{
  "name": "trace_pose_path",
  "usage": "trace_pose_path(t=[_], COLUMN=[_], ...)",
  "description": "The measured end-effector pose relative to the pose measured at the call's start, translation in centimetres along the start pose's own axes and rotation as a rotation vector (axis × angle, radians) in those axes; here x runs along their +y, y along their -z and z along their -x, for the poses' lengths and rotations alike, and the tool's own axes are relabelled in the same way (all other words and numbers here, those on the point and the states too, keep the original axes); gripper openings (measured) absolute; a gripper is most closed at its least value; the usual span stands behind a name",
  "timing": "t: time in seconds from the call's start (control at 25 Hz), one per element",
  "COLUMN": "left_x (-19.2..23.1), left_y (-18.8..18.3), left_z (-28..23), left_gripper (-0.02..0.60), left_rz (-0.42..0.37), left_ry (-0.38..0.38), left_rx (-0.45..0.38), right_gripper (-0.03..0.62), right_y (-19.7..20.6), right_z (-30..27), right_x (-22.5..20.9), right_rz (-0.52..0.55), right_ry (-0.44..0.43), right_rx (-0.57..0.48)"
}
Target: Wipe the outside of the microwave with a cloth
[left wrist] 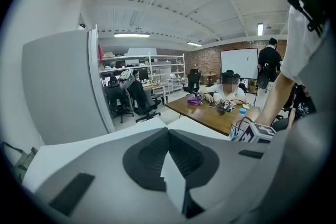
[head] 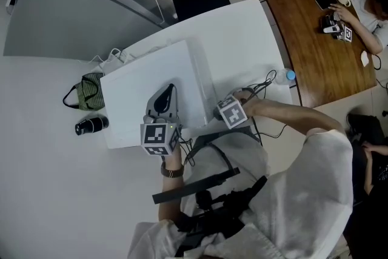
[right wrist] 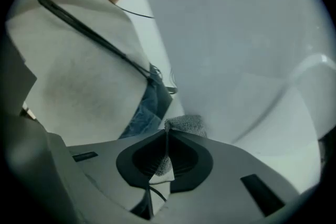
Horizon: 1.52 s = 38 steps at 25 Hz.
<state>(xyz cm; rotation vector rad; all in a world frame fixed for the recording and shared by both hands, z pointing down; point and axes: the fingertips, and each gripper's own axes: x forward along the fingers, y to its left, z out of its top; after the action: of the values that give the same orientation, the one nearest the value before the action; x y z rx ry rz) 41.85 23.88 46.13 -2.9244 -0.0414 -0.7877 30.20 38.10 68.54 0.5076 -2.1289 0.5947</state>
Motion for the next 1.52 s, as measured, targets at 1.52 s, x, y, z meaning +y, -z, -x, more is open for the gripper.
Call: trace_pose_path(t=[1.52], left_x=[3.0], left_y=[-1.0], left_z=[-1.2], left_gripper=[0.028], left_rz=[-0.024], left_ry=[-0.062], left_rx=[0.012], right_gripper=[0.021], right_y=[10.3], right_z=[12.6], right_x=[-30.1], right_rz=[-0.469], right_ry=[0.657], right_rx=[-0.031])
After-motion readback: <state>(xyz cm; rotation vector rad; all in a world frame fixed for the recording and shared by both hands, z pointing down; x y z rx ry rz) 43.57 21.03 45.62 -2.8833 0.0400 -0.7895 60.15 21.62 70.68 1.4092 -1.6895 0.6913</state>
